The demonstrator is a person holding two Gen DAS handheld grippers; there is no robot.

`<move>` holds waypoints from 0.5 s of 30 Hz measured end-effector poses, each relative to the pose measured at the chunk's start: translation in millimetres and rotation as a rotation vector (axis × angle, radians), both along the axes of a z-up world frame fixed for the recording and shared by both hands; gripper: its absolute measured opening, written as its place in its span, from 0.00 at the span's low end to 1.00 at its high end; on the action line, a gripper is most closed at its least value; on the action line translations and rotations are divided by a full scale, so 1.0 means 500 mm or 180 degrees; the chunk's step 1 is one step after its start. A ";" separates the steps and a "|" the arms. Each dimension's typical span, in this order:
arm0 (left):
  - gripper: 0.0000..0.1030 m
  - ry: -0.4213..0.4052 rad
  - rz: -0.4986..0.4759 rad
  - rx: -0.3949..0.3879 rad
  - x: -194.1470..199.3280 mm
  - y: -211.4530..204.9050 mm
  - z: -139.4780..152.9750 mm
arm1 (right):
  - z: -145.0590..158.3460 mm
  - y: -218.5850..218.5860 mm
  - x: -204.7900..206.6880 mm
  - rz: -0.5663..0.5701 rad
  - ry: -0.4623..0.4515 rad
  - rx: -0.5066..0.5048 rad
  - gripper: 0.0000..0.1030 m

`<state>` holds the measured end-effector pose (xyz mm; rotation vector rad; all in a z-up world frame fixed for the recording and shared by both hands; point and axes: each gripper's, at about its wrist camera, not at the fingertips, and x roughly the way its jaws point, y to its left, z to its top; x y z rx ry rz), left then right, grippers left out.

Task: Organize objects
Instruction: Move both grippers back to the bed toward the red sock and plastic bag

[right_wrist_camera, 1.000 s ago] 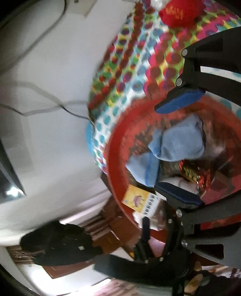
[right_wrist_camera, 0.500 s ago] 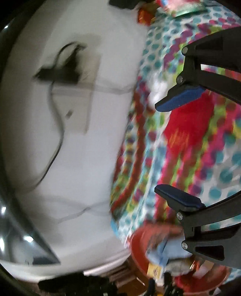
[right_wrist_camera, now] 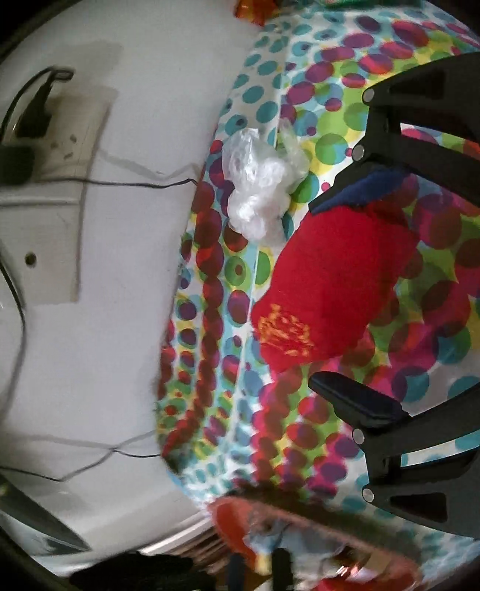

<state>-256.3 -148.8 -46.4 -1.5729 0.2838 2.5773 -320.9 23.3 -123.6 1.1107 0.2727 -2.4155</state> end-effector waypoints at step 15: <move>0.63 0.0268 -0.1121 -0.0207 -0.209 0.300 -0.077 | 0.015 0.203 0.118 -0.0216 -0.0137 -0.0017 0.33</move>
